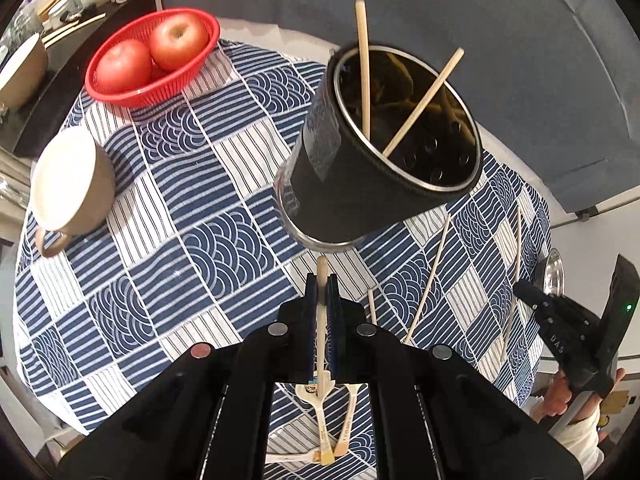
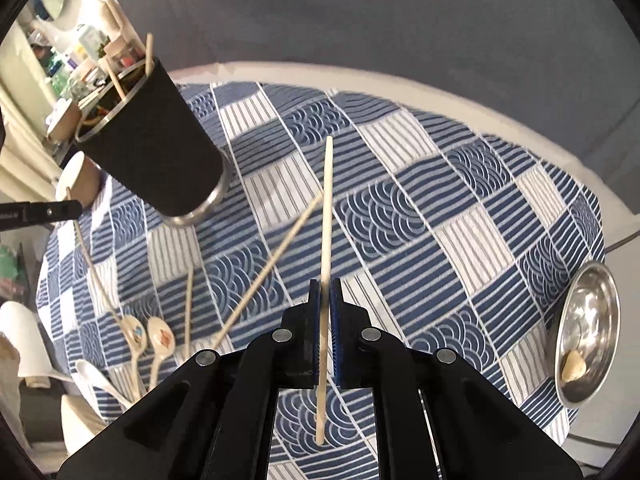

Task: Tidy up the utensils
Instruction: 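Carry both held chopsticks up and lower them into the black cup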

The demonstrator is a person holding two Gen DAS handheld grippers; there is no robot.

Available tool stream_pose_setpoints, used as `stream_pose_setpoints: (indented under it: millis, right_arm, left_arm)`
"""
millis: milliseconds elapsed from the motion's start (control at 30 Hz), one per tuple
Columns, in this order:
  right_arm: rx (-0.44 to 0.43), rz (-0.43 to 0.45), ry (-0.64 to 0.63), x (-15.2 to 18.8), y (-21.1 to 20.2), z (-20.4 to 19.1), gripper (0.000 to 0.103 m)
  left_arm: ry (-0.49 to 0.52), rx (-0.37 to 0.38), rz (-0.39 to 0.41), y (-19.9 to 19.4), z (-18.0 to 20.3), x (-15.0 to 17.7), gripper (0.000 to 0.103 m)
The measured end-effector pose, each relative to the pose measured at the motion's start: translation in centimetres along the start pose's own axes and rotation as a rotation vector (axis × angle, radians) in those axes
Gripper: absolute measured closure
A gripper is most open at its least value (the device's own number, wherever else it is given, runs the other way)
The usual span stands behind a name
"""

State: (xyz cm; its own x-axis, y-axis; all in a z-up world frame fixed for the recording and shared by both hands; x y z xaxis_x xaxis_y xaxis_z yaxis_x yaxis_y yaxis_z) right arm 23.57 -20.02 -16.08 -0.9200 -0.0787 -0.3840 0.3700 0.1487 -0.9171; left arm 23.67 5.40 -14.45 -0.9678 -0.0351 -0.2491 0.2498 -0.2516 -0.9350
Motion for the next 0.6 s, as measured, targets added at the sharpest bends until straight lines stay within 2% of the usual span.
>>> stream_pose_setpoints:
  millis: [233,600]
  right_arm:
    - [-0.016,0.045,-0.021,-1.9,-1.5,-2.1,0.098]
    - [-0.079,0.125,-0.053,-4.7,-4.2,-5.8,0.098]
  left_arm:
    - [0.026,-0.006,0.024,-1.9,-0.7,-1.3,0.098]
    - [0.049,-0.022,0.051,-4.4,-2.1,-1.7,0.098]
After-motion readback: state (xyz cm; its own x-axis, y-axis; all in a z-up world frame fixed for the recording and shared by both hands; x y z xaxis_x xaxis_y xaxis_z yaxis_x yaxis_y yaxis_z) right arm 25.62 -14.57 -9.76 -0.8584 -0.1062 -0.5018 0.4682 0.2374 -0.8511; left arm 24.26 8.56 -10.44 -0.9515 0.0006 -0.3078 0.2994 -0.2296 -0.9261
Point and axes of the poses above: each gripper's, at about its wrist camera, not at the fingertips, and y roughly the way its jaws point, z to its right, x to its underside, the point moved 6 cm from there along y, roughly the way its jaws point, and after that the axes turned 6 degrees about y, right-handed, at the moved point
